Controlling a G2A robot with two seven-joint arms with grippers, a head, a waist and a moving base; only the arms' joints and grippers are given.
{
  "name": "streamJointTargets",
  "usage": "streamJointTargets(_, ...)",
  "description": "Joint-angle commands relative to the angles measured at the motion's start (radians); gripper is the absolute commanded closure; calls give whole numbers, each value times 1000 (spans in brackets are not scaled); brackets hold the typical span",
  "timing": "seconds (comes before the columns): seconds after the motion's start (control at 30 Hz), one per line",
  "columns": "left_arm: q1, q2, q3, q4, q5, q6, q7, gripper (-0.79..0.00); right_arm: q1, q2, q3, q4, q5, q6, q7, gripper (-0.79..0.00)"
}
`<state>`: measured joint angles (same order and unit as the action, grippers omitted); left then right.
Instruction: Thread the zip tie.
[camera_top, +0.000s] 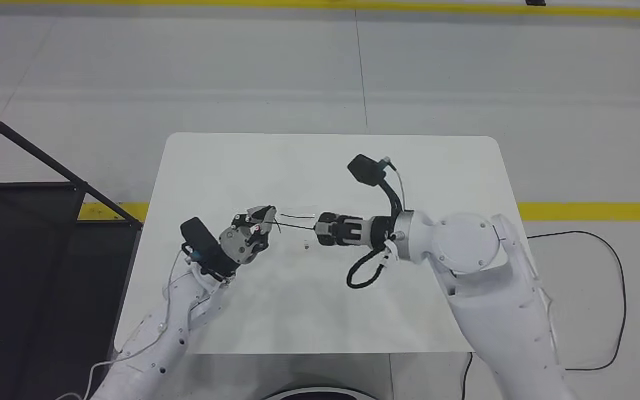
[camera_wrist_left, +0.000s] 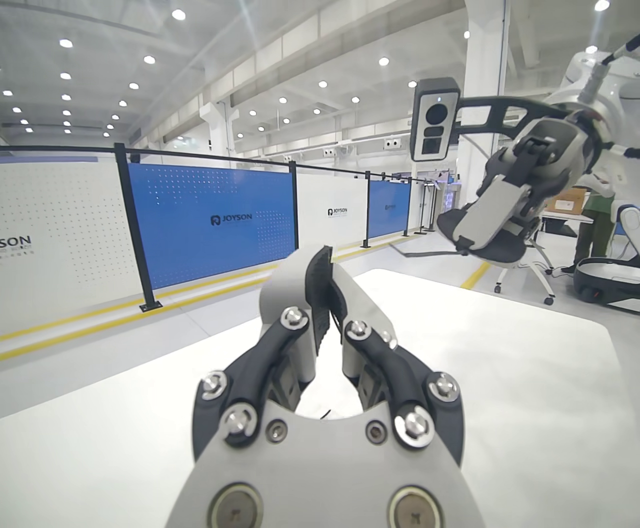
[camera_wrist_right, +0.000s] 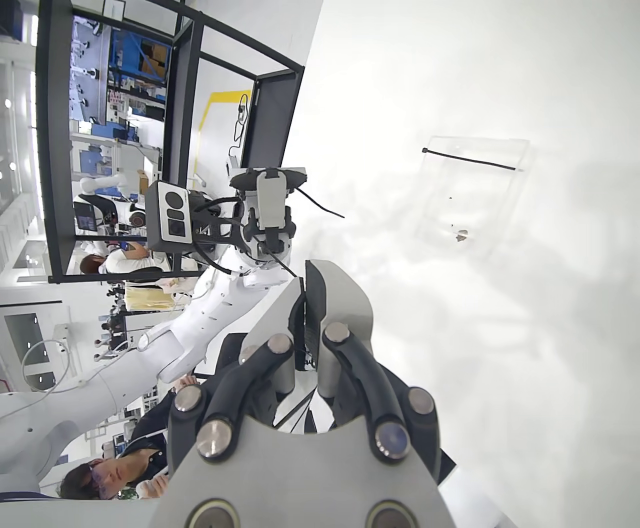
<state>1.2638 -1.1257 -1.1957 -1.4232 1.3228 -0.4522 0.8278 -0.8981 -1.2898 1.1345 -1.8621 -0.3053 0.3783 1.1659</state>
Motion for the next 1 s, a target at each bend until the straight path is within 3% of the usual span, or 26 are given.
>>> streamJointTargets(0.0, -1, -2, 0, 3, 3, 7, 8, 0, -6, 1, 3, -5, 5, 19, -9, 0)
streamJointTargets(0.53, -22, -17, 16, 48, 71, 85, 85, 0, 29, 2, -35, 12, 32, 189, -65, 0)
streamJointTargets(0.97, -26, -23, 13, 57, 91, 91, 98, 0, 59, 7, -48, 33, 64, 222, -85, 0)
